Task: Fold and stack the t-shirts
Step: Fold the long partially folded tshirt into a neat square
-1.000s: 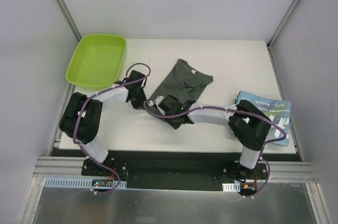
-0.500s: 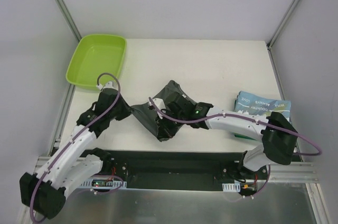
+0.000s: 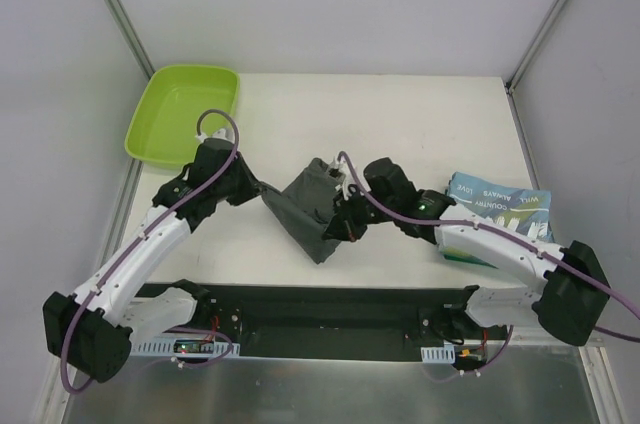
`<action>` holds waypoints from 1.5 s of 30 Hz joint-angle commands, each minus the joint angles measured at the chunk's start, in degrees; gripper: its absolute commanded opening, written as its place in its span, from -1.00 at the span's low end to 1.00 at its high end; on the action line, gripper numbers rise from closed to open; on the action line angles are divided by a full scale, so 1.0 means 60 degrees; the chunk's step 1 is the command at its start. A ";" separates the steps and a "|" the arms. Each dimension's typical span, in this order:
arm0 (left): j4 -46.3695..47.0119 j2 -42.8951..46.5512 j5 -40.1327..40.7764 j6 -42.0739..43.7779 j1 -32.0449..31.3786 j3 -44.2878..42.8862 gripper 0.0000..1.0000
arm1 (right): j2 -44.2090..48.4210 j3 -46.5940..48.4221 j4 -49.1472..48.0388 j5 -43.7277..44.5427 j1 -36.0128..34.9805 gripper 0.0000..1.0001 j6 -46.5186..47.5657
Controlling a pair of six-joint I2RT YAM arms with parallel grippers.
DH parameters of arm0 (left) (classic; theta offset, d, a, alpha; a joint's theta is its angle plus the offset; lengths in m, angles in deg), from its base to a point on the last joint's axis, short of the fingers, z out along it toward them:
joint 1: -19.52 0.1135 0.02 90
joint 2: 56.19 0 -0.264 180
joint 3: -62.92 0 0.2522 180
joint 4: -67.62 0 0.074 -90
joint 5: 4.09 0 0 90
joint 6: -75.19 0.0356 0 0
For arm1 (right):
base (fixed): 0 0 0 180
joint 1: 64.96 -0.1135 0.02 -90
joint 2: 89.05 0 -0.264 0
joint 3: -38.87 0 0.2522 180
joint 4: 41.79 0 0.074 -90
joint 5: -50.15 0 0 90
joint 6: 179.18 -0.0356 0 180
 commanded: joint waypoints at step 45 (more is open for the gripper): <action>0.1249 -0.8293 -0.0637 0.2111 -0.0481 -0.6567 0.98 | -0.1906 0.0447 0.0014 0.1326 0.4735 0.27 0.0499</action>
